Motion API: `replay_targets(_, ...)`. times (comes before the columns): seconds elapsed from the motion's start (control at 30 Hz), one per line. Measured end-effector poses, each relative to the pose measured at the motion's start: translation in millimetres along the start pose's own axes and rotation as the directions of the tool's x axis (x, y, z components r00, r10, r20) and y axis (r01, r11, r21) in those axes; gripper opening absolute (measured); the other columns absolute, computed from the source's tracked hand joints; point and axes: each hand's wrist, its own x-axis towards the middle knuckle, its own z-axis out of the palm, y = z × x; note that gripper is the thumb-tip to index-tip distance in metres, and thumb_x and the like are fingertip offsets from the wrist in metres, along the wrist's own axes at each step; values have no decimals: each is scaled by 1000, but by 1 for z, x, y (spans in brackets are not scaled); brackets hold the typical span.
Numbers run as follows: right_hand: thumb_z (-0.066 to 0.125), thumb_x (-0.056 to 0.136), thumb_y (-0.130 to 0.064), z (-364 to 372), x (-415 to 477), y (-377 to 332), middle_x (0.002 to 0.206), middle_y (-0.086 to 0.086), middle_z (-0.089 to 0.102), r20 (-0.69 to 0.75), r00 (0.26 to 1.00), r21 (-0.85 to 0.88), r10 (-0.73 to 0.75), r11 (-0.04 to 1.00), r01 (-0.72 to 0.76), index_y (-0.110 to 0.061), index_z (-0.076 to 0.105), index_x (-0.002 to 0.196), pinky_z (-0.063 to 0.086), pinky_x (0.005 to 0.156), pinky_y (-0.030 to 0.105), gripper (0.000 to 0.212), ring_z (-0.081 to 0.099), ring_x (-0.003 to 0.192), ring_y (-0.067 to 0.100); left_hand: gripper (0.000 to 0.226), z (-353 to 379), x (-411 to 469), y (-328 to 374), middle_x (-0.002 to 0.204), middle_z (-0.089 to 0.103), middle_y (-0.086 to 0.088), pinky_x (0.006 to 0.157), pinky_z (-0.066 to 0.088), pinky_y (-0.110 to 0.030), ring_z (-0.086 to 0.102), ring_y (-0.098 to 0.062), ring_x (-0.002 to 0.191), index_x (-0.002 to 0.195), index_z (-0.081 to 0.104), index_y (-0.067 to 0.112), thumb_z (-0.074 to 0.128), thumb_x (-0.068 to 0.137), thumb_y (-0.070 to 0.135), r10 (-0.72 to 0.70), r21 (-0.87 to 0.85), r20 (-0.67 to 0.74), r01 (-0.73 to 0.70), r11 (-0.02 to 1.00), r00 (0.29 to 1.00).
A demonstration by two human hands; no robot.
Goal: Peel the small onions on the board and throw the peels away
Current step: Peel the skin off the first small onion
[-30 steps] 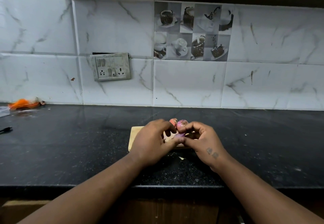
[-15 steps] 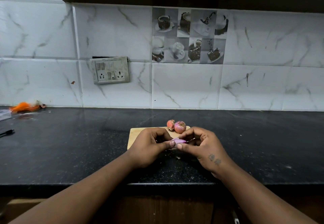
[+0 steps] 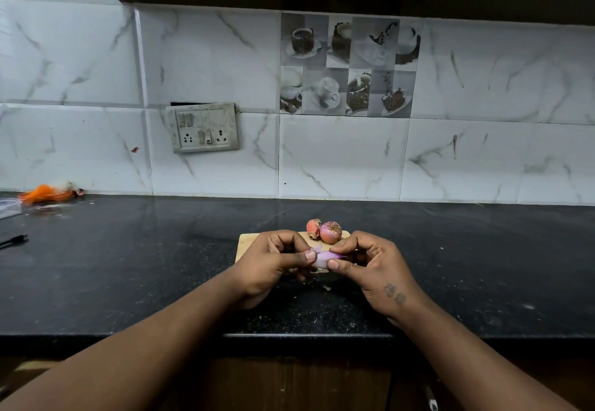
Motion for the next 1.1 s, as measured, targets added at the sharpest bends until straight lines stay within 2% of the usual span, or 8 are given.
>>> replay_targets(0.13,78,76,13,0,0,-1,89,4,77,4,1000,42,17,999,-17,-13,75,80,59,86,28,27,73,91,18,3,0,0,1,71,68,-8,58,54,-22,62,-13,60,80,69,4,70,82,7,-23,-81,26,25,996,999)
replay_targets(0.27,78,77,13,0,1,0,91,7,78,-25,999,51,48,998,-47,-12,74,83,58,86,33,26,73,92,21,7,-1,2,-3,71,69,-11,59,57,-23,65,-15,61,83,68,2,68,90,0,-29,0,12,29,1000,1000)
replay_targets(0.4,79,75,13,-3,2,1,96,10,79,-65,997,25,49,999,-47,-15,76,84,57,93,40,29,74,99,27,9,-2,2,-9,77,73,-3,65,56,-23,66,-9,68,93,74,4,68,96,10,8,284,8,-10,959,1000)
replay_targets(0.5,79,77,11,-4,2,2,100,11,78,-81,995,12,66,998,-65,-18,77,85,56,98,45,30,72,105,31,13,-6,4,-12,91,78,7,80,55,-30,68,-4,81,98,80,21,67,98,18,91,571,12,-82,817,996)
replay_targets(0.57,80,76,11,-4,2,2,99,9,78,-76,995,-12,70,997,-71,-17,77,85,57,96,42,30,73,102,27,18,-4,4,-12,96,77,13,85,56,-32,71,-4,89,101,80,28,68,95,17,112,631,28,-105,768,993)
replay_targets(0.77,84,73,8,-2,2,0,97,7,79,-46,995,-27,86,996,-87,-14,77,84,58,96,43,26,73,101,26,19,1,3,-9,105,78,15,83,54,-19,72,-3,98,114,77,26,72,96,22,144,548,66,-156,822,987)
replay_targets(0.97,79,76,11,0,1,-1,98,20,79,-17,987,102,157,983,-155,-5,70,102,58,97,53,32,74,103,36,19,0,5,-10,97,79,5,80,57,-23,74,-11,92,106,76,21,79,89,13,197,487,28,-186,854,980)
replay_targets(1.1,74,83,10,-2,1,-5,96,24,78,-14,981,207,194,960,-187,2,68,103,62,88,40,22,76,99,39,19,1,4,-9,93,78,6,74,53,-18,73,-8,87,102,75,22,81,86,14,235,519,7,-204,830,972)
